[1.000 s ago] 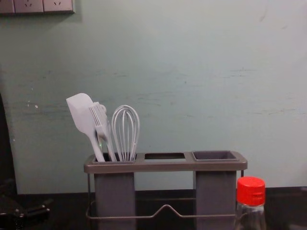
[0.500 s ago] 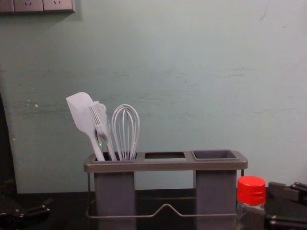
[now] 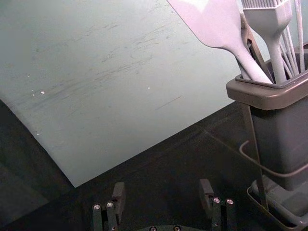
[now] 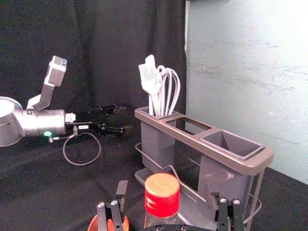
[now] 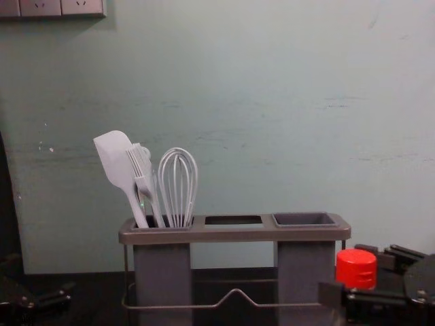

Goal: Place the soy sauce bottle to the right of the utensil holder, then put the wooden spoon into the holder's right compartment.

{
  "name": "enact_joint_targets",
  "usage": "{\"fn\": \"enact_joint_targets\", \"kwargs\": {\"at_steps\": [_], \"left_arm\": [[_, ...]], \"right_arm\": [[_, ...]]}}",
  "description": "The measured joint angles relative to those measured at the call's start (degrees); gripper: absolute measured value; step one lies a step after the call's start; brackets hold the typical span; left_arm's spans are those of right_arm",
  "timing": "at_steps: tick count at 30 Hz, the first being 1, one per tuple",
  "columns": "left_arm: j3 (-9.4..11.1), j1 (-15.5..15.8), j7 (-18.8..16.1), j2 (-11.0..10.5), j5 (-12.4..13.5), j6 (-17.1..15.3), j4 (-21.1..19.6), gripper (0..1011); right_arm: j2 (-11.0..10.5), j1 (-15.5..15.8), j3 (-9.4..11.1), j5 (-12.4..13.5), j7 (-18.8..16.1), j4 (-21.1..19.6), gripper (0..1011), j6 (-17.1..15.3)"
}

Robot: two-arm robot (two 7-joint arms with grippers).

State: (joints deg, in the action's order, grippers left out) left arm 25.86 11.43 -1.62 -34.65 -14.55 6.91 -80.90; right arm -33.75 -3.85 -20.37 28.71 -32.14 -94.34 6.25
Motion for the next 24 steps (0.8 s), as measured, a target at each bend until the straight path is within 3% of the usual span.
{"fn": "enact_joint_targets", "kwargs": {"at_steps": [5,15,24], "left_arm": [[0.0,0.0,0.0,0.0,0.0,0.0,0.0,1005],[0.0,0.0,0.0,0.0,0.0,0.0,0.0,1005],[0.0,0.0,0.0,0.0,0.0,0.0,0.0,1005]], "right_arm": [[1.2,-1.5,-0.6,-1.2,0.7,0.8,1003,-0.6],[1.1,-1.4,-0.5,-1.2,0.8,0.8,994,-0.5],[1.0,-1.3,-0.5,-1.1,0.7,0.7,771,-0.5]]}}
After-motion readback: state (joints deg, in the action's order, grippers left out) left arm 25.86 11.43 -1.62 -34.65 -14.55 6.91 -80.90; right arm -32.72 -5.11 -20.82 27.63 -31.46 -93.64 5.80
